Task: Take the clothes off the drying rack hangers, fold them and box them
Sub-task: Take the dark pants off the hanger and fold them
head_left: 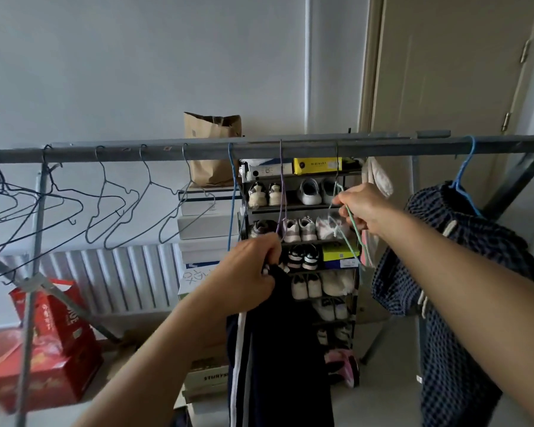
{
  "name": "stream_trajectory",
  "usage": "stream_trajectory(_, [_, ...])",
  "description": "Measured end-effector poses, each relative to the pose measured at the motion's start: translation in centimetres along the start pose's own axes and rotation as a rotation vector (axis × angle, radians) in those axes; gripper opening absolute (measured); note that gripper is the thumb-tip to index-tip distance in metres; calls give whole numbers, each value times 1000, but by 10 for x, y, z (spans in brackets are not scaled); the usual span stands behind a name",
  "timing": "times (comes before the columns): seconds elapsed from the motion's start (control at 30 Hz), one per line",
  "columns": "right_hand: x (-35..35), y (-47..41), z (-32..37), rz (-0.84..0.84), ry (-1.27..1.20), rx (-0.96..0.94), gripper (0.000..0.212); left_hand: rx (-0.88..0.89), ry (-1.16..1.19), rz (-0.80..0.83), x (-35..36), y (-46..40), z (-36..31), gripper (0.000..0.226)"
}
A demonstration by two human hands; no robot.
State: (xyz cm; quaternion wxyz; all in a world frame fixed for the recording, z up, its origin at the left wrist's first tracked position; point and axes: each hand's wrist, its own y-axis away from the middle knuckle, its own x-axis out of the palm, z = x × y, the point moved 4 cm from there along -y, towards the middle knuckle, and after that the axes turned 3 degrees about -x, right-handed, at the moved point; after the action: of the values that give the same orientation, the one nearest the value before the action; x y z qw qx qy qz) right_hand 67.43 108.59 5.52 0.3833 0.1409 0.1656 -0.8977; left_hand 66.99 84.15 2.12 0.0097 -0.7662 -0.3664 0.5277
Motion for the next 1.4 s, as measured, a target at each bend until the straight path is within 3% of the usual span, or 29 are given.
stream_trajectory(0.1, [-5,13,8,-80,487,-85,37,-2,95,2,-17,1,12,32])
stream_trajectory(0.17, [-5,34,29,-318,677,-392,38,33,181,17,-29,5,14,34])
stream_trajectory(0.2, [0,55,42,-388,611,-615,33,50,223,23,-35,6,15,35])
stream_trajectory(0.23, [10,77,55,-350,492,-802,27,65,266,28,-42,8,16,37])
stream_trajectory(0.3, [36,118,72,-40,214,-940,17,110,346,35,-55,12,15,41])
stream_trajectory(0.4, [78,156,78,521,-46,-713,28,171,418,5,-80,17,19,45])
stream_trajectory(0.5, [109,162,69,750,-125,-489,32,195,458,-18,-105,24,29,42])
stream_trajectory(0.7, [155,160,43,845,235,-419,30,103,503,-75,-148,53,70,30])
stream_trajectory(0.8, [161,160,29,835,351,-432,19,4,528,-146,-172,73,99,28])
stream_trajectory(1.03, [159,158,67,733,-76,-367,39,-162,-8,-28,-213,121,150,53])
stream_trajectory(1.17, [172,160,91,744,-264,-310,35,-281,-22,4,-223,136,160,42])
stream_trajectory(1.27, [183,159,103,724,-248,-298,26,-399,104,20,-222,147,163,10])
stream_trajectory(1.33, [191,158,108,708,-206,-310,18,-444,64,65,-218,153,167,17])
stream_trajectory(1.4, [199,158,110,694,-154,-310,13,-479,-33,14,-214,156,173,39])
